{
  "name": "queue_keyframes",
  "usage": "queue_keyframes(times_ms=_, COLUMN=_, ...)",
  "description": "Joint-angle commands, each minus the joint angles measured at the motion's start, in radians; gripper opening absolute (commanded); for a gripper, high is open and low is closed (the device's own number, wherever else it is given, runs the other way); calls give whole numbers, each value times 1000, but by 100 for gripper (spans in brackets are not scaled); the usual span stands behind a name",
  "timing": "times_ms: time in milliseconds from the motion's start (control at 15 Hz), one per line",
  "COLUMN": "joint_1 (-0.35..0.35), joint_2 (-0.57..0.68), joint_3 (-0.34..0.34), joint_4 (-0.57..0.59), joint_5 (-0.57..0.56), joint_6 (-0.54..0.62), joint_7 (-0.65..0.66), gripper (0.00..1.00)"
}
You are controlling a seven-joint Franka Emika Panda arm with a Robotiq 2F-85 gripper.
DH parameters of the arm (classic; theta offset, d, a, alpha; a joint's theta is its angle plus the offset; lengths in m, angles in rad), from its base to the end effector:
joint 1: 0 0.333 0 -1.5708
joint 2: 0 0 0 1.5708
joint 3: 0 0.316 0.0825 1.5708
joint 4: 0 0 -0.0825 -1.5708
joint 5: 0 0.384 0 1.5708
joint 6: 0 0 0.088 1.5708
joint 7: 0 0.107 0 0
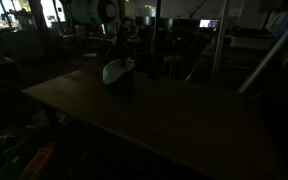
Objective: Pick up the white towel and put it in the black basket on the right
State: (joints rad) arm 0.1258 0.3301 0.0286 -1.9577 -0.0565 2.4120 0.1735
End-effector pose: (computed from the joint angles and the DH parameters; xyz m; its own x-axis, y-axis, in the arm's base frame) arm 0.6175 0.0949 0.3199 0.9917 0.0191 0.1274 0.0178 -0.9998 0.0115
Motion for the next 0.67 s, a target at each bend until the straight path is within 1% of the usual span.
queue_keyframes(times_ms=0, joint_1=11, joint_2=-35, joint_3=-12, joint_4=3, joint_5=-39, joint_6=-36, joint_7=38, gripper=100)
queue_keyframes(times_ms=267, joint_1=4, joint_2=-86, joint_3=-41, joint_4=10, joint_5=-113, joint_6=-82, joint_7=68, gripper=100)
queue_keyframes(times_ms=400, joint_1=3, joint_2=-105, joint_3=-51, joint_4=31, joint_5=-153, joint_6=-116, joint_7=81, gripper=100)
queue_keyframes(times_ms=600, joint_1=-2, joint_2=-113, joint_3=-45, joint_4=71, joint_5=-173, joint_6=-156, joint_7=86, gripper=100)
